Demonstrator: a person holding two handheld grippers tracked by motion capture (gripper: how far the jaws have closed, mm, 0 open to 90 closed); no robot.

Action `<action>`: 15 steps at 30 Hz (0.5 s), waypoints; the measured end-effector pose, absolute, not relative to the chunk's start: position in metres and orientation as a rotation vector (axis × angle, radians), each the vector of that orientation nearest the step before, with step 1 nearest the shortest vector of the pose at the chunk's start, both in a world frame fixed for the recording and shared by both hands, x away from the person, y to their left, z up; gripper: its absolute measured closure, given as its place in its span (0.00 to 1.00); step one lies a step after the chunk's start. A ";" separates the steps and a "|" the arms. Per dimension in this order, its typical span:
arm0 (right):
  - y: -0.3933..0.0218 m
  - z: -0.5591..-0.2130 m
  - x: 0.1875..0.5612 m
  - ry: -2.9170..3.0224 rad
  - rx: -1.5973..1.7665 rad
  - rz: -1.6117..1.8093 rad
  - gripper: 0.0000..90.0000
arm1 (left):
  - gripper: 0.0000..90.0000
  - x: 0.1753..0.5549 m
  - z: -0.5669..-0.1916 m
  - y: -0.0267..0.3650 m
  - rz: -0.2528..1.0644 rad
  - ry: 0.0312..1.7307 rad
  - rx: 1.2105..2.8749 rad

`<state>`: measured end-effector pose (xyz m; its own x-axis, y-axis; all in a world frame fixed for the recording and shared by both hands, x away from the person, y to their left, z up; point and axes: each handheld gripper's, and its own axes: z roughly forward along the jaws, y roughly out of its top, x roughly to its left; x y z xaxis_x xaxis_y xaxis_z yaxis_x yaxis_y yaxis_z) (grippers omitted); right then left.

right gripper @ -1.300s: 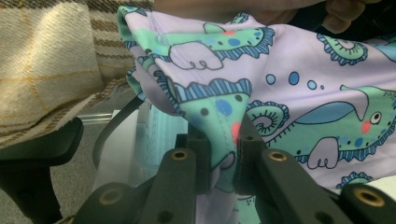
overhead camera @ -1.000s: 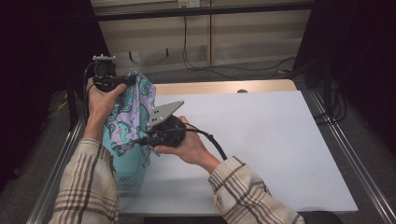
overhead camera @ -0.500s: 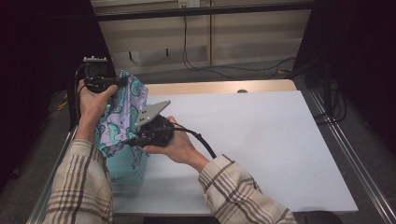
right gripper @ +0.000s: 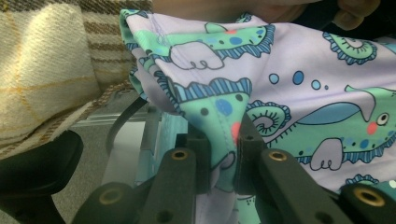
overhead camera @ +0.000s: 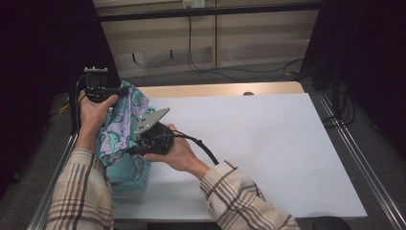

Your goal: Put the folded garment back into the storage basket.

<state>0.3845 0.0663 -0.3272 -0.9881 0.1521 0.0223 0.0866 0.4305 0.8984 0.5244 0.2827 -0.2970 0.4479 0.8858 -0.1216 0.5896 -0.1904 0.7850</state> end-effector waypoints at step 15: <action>0.076 -0.341 0.393 2.626 0.241 1.636 0.90 | 0.93 0.535 -0.318 0.277 0.441 1.254 1.966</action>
<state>0.3925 0.0759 -0.3412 -0.9872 0.1516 0.0492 0.1110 0.4324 0.8948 0.5354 0.2772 -0.3178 0.4610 0.8815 -0.1026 0.6231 -0.2392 0.7447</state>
